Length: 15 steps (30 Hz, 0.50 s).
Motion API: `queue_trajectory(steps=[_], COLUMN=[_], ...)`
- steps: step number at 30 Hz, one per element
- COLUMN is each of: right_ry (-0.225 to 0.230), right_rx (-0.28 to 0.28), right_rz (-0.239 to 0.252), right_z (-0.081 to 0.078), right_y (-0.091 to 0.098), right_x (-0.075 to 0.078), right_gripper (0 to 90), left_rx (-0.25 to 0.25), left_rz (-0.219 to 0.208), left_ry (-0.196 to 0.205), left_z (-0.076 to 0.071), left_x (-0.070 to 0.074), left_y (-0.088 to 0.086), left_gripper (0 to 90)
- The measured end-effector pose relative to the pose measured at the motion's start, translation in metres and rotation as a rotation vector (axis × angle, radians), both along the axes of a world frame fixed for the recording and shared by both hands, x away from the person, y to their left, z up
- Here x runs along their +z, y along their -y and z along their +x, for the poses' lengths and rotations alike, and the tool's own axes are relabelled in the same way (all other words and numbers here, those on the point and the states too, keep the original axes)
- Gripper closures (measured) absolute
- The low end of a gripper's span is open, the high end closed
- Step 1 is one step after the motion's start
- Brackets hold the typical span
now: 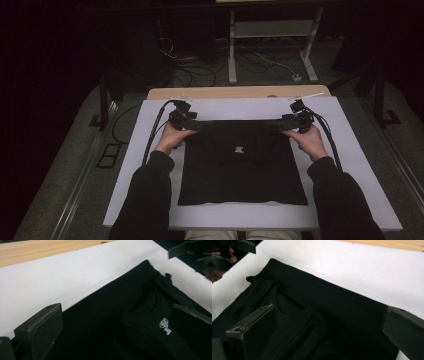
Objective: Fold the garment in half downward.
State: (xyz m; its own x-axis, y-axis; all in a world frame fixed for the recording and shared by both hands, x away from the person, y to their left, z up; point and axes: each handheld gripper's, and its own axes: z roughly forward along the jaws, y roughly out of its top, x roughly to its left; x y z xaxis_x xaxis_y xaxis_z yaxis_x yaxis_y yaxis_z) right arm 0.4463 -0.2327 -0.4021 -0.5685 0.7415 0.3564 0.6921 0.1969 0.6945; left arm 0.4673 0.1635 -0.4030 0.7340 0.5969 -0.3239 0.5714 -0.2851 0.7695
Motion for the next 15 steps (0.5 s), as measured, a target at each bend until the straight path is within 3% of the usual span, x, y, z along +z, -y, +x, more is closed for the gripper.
queue_trajectory(steps=[2,10,15], right_ry=[-0.005,-0.017,-0.02], right_rx=[0.006,0.019,0.032], right_rz=[0.002,-0.025,-0.028], right_z=[0.001,0.002,0.003], right_y=[-0.001,-0.009,-0.012], right_x=[-0.003,-0.01,-0.013], right_gripper=[0.0,0.0,5.4], left_rx=[-0.012,-0.033,-0.04], left_rz=[0.013,-0.01,-0.006], left_ry=[-0.005,-0.046,-0.063], left_z=[0.0,-0.001,-0.001], left_x=[-0.003,-0.013,-0.015], left_y=[0.003,0.009,0.01], left_gripper=[0.0,0.0,0.0])
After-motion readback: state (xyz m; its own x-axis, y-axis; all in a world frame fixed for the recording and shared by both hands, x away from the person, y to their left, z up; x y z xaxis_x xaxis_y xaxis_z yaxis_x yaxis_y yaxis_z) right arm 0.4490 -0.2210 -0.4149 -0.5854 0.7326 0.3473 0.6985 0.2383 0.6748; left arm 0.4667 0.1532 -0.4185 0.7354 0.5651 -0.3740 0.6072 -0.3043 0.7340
